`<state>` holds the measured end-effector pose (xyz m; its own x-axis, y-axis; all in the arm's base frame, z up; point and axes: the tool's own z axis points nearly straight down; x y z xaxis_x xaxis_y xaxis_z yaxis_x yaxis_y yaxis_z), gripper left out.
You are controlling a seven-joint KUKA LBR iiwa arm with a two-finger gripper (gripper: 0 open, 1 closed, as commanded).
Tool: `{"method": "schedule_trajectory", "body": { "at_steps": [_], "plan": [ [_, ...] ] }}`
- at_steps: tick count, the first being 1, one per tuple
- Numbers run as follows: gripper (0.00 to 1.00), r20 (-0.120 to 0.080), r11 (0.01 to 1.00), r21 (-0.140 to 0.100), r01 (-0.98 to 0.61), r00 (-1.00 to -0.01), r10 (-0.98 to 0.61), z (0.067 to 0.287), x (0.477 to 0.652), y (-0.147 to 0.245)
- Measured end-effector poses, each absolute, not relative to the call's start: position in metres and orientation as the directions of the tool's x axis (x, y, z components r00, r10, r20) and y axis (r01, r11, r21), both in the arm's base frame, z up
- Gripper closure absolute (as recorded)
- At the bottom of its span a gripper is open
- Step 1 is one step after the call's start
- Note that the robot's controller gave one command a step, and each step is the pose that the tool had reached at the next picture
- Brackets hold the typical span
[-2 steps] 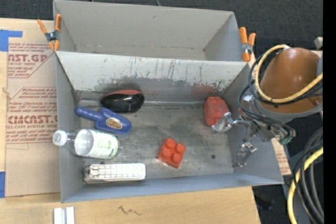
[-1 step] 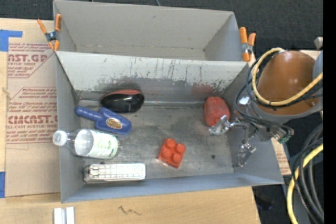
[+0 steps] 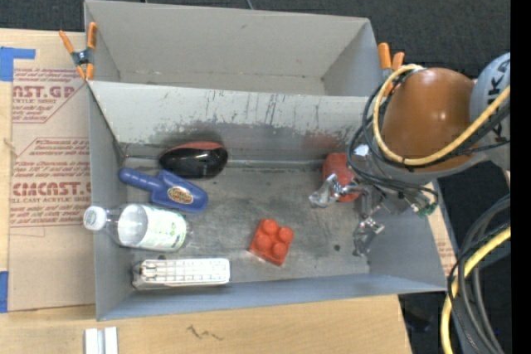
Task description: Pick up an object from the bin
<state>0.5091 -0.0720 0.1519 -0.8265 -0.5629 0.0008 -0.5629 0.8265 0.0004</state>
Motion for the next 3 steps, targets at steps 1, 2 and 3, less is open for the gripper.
{"method": "schedule_trajectory", "body": {
  "at_steps": [1, 2, 3],
  "plan": [
    [1.0, 0.001, 0.823, 0.002, -0.569, -0.823, -0.569, 0.076, 0.516, 0.02],
    [1.0, 0.001, 0.823, 0.002, -0.569, -0.823, -0.569, 0.076, 0.516, 0.02],
    [1.0, 0.008, 0.872, 0.004, -0.49, -0.871, -0.49, 0.093, 0.522, 0.037]
  ]
}}
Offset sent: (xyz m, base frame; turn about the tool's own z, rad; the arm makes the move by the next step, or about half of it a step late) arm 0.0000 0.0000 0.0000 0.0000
